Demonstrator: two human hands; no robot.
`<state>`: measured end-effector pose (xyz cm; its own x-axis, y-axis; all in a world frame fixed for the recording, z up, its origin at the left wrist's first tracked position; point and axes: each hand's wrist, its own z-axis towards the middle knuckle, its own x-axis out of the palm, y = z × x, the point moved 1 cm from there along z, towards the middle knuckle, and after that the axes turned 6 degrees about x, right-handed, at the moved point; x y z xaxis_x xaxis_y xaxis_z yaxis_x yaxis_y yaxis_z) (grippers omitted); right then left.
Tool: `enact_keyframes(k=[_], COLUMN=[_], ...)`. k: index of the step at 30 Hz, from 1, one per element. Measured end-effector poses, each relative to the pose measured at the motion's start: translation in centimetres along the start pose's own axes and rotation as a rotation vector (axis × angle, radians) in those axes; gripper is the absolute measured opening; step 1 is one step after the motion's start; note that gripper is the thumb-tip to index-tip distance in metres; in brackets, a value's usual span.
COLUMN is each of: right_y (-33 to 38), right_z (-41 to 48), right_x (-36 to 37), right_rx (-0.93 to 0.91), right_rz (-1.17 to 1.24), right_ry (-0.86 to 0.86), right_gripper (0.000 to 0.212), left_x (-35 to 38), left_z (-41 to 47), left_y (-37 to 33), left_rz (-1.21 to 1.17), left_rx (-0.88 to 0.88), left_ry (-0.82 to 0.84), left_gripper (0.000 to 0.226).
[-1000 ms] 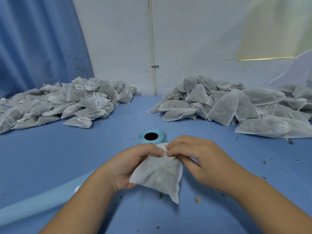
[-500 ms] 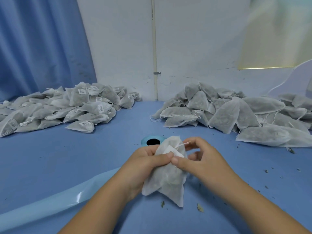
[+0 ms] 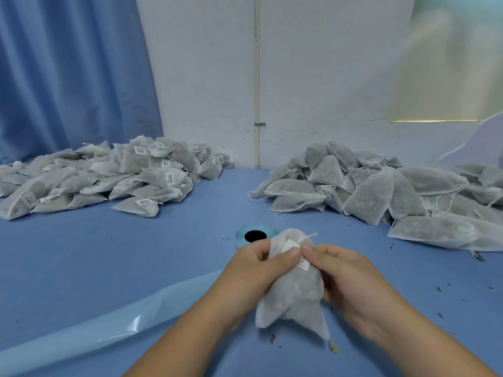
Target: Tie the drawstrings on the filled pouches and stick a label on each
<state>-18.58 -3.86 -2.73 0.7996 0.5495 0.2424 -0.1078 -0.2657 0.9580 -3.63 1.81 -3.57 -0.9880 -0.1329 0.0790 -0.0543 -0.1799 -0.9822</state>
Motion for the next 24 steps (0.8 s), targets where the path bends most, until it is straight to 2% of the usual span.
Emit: enact_keyframes(k=[3,6,8,11,15,21,24], right_y=[-0.1,0.3,0.8,1.5,2.4,2.3,2.0], right_z=[0.2,0.1,0.1,1.0,3.2,7.5,9.9], right_x=[0.0,0.8,1.7,3.6,6.5,10.6,13.1], right_rx=[-0.026,-0.049,-0.056,-0.087,-0.059,0.039,0.077], right_rz=[-0.079,-0.258,-0.365,-0.423,-0.371,-0.169,-0.062], right_ry=[-0.077,-0.012,0.061,0.100,0.097,0.080,0.068], right_gripper=[0.034,0.044,0.036,0.018,0.017,0.015,0.008], left_x=[0.0,-0.7,-1.2,-2.6,-5.0,-10.0,-11.4], left_z=[-0.1,0.3,1.0,2.3,3.3,3.3,3.2], left_y=[-0.1,-0.8,-1.8,-3.1,-4.0,-2.9,-2.4], left_rz=[0.018,-0.029,-0.066,-0.164,-0.279,-0.521,-0.504], left_rx=[-0.009,0.029,0.060,0.057,0.029,0.039,0.052], left_ry=[0.017,-0.054,-0.154,-0.305,-0.415,-0.713,-0.783], left_gripper=[0.038,0.024,0.014,0.026,0.035,0.028,0.024])
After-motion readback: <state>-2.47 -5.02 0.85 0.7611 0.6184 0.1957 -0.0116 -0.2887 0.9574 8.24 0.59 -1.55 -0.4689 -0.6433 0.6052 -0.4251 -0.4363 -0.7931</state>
